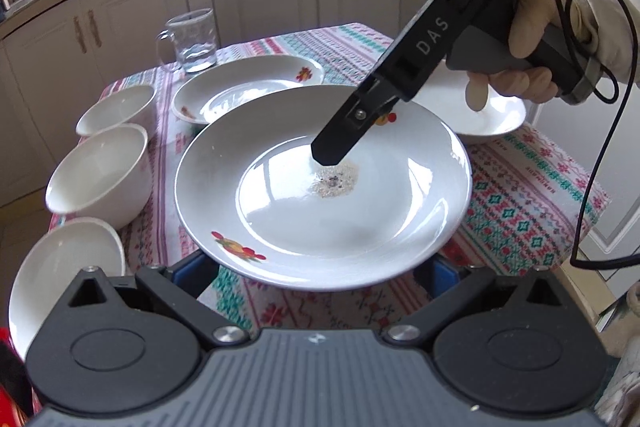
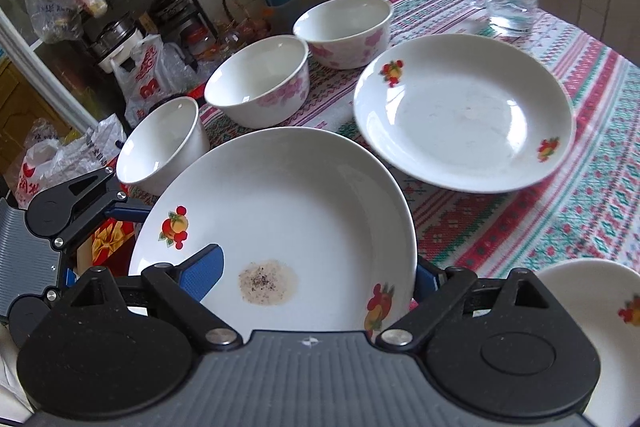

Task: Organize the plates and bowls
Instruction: 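Lift the stained plate off the table with the right tool, then carry the stained plate onto another plate and open the right tool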

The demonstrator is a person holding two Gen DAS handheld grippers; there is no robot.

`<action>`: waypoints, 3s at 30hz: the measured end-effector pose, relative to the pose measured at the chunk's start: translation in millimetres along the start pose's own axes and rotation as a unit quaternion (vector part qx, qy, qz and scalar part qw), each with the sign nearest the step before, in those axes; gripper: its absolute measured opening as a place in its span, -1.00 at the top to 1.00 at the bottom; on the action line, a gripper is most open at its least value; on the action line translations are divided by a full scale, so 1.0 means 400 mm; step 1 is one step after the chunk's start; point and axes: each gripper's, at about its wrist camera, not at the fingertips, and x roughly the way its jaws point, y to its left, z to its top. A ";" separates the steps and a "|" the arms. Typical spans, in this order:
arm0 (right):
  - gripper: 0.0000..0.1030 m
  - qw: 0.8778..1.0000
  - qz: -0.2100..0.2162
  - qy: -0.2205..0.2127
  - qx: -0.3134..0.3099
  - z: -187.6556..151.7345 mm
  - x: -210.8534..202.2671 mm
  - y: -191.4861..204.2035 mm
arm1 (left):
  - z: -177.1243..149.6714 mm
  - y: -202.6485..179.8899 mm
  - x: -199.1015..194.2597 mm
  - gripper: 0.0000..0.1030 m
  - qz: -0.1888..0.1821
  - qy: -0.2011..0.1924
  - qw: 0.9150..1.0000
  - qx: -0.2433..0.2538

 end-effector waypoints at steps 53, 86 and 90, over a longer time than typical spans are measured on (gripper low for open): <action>-0.88 0.979 -0.104 -0.085 0.155 -0.236 -0.239 -0.251 | 0.219 -0.174 0.202 -0.97 -0.124 0.004 0.984 0.125; -0.93 0.969 -0.125 -0.087 0.196 -0.302 -0.282 -0.229 | 0.230 -0.182 0.251 -0.99 -0.139 0.001 0.978 0.153; -0.93 0.968 -0.132 -0.088 0.197 -0.302 -0.287 -0.219 | 0.228 -0.180 0.249 -0.99 -0.142 -0.001 0.978 0.151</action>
